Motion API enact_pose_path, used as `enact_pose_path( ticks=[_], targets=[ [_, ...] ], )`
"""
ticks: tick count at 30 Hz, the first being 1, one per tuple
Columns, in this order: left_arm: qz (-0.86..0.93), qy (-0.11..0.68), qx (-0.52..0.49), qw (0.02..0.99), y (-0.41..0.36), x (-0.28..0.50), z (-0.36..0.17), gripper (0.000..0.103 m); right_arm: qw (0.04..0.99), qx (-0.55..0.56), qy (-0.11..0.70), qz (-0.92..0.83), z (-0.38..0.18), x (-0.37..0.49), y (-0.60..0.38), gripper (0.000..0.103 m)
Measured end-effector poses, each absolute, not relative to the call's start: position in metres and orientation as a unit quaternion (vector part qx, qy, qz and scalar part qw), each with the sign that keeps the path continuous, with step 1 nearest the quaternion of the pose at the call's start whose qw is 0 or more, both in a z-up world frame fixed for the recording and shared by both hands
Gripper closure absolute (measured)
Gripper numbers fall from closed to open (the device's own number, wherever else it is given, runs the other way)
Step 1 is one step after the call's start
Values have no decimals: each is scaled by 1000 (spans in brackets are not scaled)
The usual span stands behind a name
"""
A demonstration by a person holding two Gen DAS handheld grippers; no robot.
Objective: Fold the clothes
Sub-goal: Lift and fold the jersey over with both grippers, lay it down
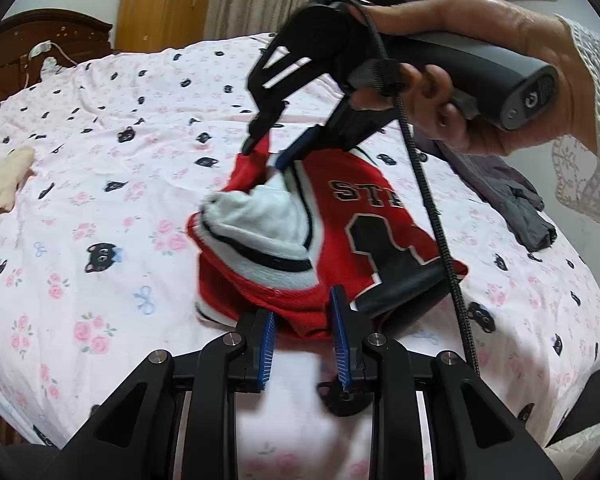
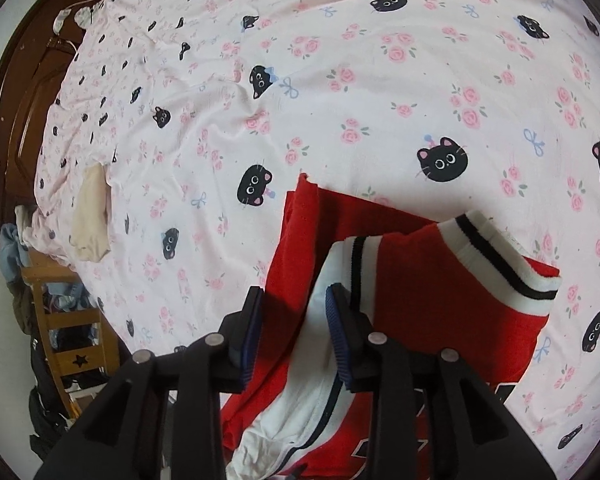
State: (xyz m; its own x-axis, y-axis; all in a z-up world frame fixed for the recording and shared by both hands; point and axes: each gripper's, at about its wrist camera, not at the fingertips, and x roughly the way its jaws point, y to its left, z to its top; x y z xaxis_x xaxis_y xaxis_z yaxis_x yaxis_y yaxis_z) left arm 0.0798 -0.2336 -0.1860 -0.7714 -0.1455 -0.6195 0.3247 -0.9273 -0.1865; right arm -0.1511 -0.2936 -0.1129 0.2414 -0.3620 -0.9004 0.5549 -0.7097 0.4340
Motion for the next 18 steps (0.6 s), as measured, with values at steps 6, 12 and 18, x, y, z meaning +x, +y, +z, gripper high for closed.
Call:
enact_pose_path(
  ticks=[6, 12, 18],
  targets=[
    [-933, 132, 314, 116, -225, 80, -186, 81, 381, 689, 84, -611, -110, -144, -293, 69],
    [-926, 158, 325, 112, -232, 87, -192, 81, 401, 687, 76, -602, -107, -143, -291, 65],
    [-926, 158, 324, 114, -231, 99, -188, 81, 420, 675, 68, -603, -98, -143, -291, 63]
  ],
)
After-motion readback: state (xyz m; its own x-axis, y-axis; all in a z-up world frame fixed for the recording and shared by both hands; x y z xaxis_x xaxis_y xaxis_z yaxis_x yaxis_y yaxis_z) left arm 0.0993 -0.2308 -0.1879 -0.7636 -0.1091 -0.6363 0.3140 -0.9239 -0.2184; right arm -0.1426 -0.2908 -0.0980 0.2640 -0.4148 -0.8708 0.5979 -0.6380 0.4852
